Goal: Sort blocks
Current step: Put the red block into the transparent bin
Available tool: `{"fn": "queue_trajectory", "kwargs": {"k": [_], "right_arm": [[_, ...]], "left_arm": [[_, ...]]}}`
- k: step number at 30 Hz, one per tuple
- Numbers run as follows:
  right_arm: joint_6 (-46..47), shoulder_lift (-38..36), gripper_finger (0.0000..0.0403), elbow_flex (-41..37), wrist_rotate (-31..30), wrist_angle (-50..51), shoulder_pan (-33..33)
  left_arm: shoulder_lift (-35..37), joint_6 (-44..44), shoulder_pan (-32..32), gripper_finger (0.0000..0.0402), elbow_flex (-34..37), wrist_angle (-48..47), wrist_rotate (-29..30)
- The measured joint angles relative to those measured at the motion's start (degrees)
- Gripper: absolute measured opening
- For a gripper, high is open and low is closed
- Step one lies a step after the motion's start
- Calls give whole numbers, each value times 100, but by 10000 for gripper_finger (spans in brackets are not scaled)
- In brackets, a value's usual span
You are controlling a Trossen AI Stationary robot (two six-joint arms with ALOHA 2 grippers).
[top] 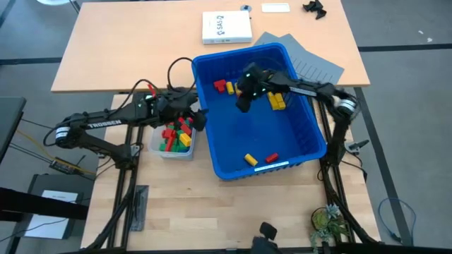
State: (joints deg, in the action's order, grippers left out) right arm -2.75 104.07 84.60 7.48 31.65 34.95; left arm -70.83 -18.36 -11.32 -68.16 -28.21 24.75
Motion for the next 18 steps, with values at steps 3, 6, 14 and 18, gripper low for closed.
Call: {"fn": "queue_trajectory", "kwargs": {"k": [3,6,14,18], "right_arm": [[86,-697,127,6,453,-69,-97],[154,-1320,127,11,1073,-182,-248],[813,-2396,127,13,1540,-1313,-916],[798,-2612,127,20,1601,-2089,-1388]], "left_arm": [[0,427,283,310,2,598,32],[0,864,613,310,2,1110,193],[-206,1424,1315,309,4,2509,859],[-482,1340,1453,309,6,3202,775]]}}
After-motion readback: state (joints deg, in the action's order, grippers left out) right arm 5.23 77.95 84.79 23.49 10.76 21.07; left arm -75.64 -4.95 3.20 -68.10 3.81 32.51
